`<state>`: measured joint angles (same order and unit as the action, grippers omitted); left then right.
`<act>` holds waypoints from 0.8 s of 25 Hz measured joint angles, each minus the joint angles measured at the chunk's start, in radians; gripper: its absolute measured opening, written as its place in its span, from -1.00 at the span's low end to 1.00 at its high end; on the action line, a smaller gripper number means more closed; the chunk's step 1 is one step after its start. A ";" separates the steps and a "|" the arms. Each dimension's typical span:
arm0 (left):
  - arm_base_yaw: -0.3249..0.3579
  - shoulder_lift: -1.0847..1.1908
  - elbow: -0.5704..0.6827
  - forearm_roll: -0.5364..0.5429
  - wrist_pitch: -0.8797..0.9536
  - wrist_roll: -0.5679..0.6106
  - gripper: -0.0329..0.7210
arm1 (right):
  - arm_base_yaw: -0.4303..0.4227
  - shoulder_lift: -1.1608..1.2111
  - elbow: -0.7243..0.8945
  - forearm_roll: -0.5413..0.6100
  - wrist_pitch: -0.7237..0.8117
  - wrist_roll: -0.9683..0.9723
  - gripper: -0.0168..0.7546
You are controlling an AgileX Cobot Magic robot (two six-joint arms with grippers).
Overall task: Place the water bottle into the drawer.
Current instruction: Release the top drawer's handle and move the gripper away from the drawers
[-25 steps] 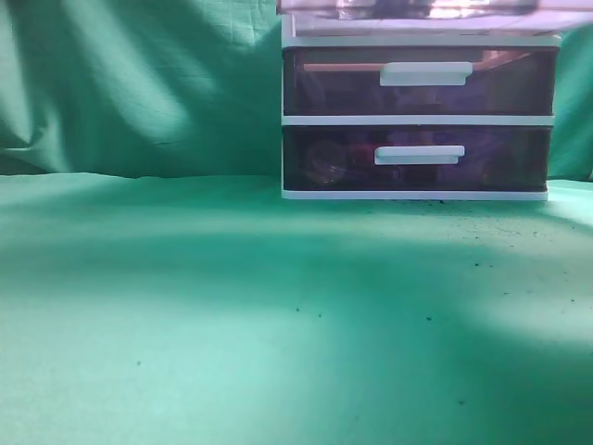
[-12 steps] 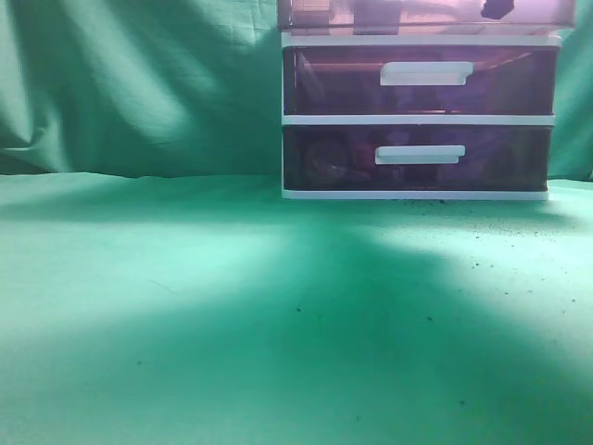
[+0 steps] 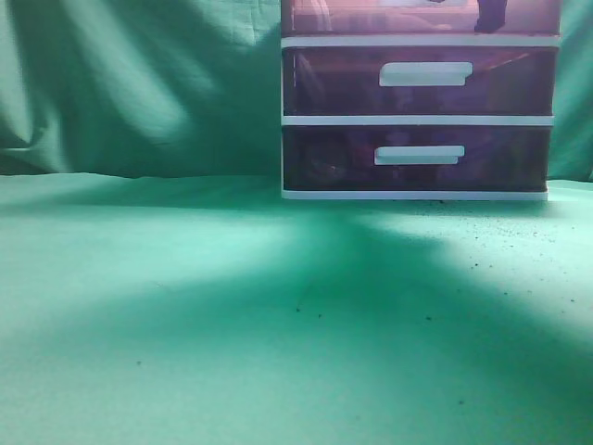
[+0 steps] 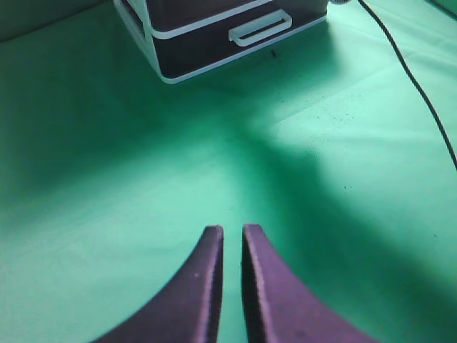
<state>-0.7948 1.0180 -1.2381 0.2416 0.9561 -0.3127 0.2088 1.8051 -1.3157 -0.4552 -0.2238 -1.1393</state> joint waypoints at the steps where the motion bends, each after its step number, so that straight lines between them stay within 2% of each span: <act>1: 0.000 0.000 0.002 0.000 -0.002 0.000 -0.73 | 0.002 0.000 0.000 -0.006 -0.007 0.007 -0.46; 5: 0.000 0.000 0.005 0.002 -0.002 0.000 -0.73 | 0.021 0.000 0.004 -0.016 -0.027 0.067 0.19; 7: 0.000 0.000 0.005 0.011 -0.004 0.000 -0.73 | 0.031 0.000 0.018 -0.016 -0.030 0.073 0.37; 10: 0.000 0.000 0.005 0.029 -0.004 0.000 -0.73 | 0.056 -0.002 0.042 -0.018 -0.030 0.079 0.35; 11: 0.000 0.000 0.005 0.031 -0.004 0.000 -0.73 | 0.066 -0.009 0.050 -0.018 -0.030 0.079 0.45; 14: 0.000 0.000 0.005 0.037 -0.012 0.000 -0.73 | 0.096 -0.055 0.091 -0.007 -0.030 0.088 0.42; 16: 0.000 0.000 0.005 0.037 -0.032 0.000 -0.73 | 0.124 -0.103 0.122 0.045 -0.025 0.098 0.42; 20: 0.000 -0.040 0.024 0.037 -0.090 0.000 -0.73 | 0.198 -0.223 0.187 0.256 0.048 0.155 0.42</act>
<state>-0.7948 0.9778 -1.2142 0.2788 0.8663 -0.3127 0.4065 1.5817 -1.1287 -0.1993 -0.1762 -0.9844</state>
